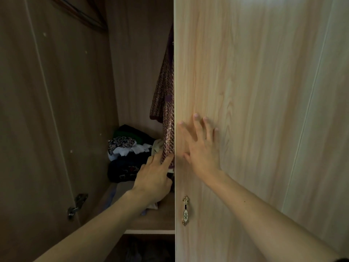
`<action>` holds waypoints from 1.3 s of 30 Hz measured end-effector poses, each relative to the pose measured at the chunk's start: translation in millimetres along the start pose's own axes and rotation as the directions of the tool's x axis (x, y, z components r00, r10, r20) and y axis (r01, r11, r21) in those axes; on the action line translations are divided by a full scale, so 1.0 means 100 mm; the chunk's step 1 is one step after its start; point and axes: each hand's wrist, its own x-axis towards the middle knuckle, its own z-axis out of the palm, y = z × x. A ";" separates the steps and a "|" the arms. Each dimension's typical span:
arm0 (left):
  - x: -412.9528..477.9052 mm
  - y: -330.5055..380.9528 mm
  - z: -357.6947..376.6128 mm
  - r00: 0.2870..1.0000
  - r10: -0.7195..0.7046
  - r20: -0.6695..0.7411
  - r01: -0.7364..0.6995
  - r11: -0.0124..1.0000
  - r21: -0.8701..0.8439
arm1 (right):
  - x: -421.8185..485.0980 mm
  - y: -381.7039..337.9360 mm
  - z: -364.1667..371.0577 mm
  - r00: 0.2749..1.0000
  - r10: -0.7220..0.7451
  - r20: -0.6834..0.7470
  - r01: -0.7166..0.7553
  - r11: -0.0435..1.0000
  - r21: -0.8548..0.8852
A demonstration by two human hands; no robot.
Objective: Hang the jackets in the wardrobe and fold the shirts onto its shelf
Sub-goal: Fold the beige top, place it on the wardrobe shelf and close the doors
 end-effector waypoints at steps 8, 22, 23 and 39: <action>0.12 -0.21 0.12 1.000 0.027 -0.007 -0.027 0.999 -0.026 | 0.13 0.03 0.16 0.999 0.013 -0.043 -0.013 1.000 0.009; -0.06 -0.17 -0.12 0.999 0.051 0.001 -0.051 0.999 0.007 | 0.13 -0.05 0.00 0.999 0.049 -0.001 -0.049 0.998 0.045; -0.10 -0.16 -0.16 0.998 0.056 0.005 -0.056 0.998 0.014 | 0.12 -0.05 -0.04 0.999 0.038 0.006 -0.038 0.996 0.076; -0.71 -0.12 -0.61 0.998 -0.040 -0.044 0.043 0.998 0.054 | -0.23 -0.22 -0.41 0.987 -0.152 -0.048 0.156 0.858 0.489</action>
